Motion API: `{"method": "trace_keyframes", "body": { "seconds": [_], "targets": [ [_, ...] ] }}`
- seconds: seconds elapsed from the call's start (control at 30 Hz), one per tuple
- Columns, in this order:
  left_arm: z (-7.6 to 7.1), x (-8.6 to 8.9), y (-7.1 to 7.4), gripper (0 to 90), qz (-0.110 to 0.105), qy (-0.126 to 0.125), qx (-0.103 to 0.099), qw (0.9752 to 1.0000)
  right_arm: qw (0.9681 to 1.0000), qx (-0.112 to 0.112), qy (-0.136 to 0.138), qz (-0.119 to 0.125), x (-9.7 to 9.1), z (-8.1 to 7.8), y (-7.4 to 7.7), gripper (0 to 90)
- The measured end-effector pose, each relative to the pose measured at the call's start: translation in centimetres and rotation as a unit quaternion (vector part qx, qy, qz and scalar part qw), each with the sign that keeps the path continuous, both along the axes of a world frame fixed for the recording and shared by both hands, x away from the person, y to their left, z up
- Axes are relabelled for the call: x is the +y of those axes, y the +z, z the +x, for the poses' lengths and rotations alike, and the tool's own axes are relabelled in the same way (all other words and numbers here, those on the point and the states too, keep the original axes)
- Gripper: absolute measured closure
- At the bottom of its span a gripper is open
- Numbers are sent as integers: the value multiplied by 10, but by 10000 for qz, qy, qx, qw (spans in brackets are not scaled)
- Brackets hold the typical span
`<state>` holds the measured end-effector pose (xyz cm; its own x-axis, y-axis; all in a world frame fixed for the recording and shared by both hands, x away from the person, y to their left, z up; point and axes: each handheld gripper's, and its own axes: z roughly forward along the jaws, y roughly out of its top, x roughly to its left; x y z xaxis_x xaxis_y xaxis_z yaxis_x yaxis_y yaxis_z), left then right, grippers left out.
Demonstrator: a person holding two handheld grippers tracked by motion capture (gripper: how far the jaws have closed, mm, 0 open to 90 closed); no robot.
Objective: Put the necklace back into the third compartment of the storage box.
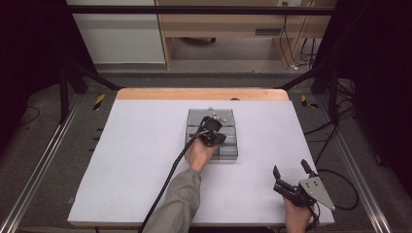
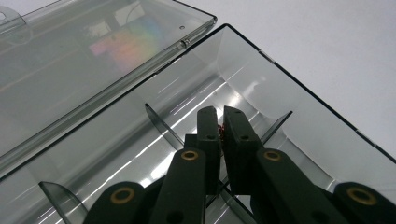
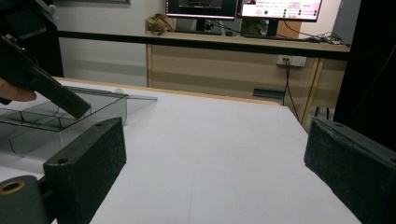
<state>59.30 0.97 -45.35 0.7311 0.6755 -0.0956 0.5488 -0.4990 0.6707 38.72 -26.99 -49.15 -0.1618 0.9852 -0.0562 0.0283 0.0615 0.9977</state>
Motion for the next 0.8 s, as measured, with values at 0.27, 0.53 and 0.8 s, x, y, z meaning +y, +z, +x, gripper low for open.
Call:
{"method": "trace_keyframes", "body": {
  "seconds": [0.27,0.53,0.8],
  "targets": [
    [0,-2,0,847,53,-17,-3,10000,10000,4,2,4,0,0,0,60],
    [0,-1,-1,843,47,-10,4,10000,10000,0,2,-5,0,0,0,60],
    [0,-1,-1,826,26,-22,9,10000,10000,3,4,-1,0,0,0,60]
  ]
}}
